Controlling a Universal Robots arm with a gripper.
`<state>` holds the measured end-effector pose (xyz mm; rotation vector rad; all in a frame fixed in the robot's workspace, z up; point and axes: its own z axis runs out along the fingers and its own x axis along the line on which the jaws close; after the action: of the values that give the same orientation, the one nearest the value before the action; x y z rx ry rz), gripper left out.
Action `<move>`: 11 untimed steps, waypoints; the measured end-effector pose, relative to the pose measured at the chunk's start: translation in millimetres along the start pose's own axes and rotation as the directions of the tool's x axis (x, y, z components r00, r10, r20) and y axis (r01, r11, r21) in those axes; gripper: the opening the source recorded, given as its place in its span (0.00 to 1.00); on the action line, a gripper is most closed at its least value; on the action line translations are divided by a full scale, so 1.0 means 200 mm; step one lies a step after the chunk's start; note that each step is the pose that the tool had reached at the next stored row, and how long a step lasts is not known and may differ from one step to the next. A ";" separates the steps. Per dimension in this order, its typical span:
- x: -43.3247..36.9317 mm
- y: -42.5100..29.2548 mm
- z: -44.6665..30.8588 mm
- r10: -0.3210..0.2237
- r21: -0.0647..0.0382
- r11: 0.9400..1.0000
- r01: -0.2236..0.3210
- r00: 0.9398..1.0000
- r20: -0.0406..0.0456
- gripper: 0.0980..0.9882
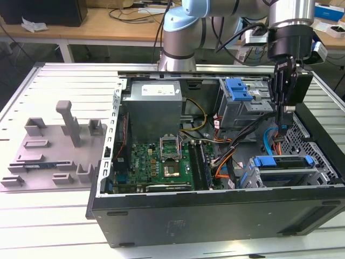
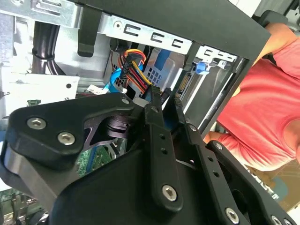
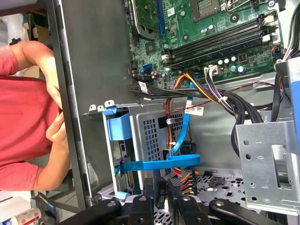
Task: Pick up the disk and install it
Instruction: 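Insert the first disk wire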
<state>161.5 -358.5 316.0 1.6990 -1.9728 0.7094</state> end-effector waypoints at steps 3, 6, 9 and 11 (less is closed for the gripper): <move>-0.006 0.000 0.001 -0.002 0.002 1.000 0.002 1.000 -0.008 0.18; -0.010 0.001 0.004 -0.002 0.004 1.000 0.002 1.000 -0.012 0.18; -0.021 0.002 0.005 -0.006 0.009 1.000 0.006 1.000 -0.027 0.18; -0.031 0.003 0.013 -0.010 0.014 1.000 0.011 0.999 -0.039 0.07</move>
<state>161.8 -355.3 310.1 1.6901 -1.9357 0.7485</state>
